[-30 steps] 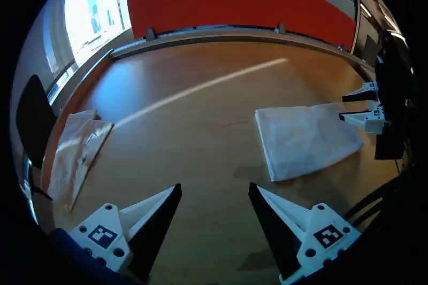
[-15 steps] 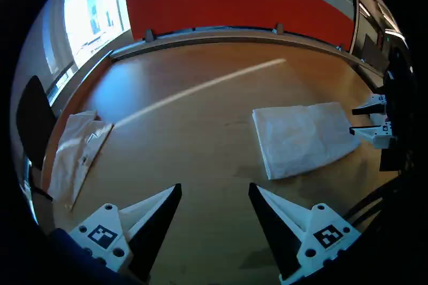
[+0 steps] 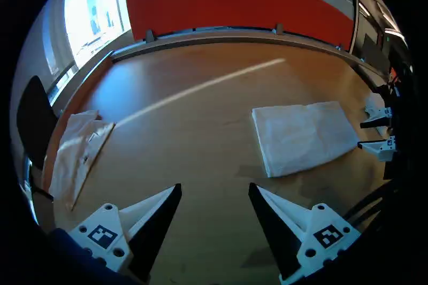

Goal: Fold towel

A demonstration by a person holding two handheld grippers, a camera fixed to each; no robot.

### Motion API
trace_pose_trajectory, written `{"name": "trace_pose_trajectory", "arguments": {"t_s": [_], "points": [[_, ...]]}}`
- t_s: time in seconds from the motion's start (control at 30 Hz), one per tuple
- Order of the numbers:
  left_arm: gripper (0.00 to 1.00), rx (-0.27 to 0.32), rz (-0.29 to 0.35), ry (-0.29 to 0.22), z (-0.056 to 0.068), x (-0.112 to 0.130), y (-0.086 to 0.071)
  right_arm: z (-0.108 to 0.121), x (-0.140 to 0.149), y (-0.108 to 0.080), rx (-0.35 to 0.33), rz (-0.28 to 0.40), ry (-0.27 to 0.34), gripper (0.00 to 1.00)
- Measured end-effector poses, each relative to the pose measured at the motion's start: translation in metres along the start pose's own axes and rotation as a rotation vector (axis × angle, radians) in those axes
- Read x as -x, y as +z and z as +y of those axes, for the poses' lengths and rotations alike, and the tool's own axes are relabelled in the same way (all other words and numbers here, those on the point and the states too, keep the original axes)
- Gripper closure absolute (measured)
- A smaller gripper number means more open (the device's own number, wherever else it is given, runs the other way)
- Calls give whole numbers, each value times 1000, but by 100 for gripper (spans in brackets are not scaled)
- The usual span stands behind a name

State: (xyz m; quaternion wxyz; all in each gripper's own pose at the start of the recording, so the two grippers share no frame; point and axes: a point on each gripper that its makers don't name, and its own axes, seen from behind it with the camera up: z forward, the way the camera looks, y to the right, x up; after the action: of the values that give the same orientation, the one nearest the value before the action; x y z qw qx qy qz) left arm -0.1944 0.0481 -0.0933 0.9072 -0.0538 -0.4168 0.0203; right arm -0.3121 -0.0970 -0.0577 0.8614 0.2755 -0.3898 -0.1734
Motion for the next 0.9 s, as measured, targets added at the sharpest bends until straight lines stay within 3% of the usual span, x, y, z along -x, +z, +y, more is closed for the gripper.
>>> {"name": "trace_pose_trajectory", "arguments": {"t_s": [0.43,0.9], "points": [[7,-7,1,-9,-2,3,-3,-4,13,1,-44,-31,-8,14],[7,-18,2,-34,-12,12,-13,-8,22,-1,-111,-79,-18,59]]}}
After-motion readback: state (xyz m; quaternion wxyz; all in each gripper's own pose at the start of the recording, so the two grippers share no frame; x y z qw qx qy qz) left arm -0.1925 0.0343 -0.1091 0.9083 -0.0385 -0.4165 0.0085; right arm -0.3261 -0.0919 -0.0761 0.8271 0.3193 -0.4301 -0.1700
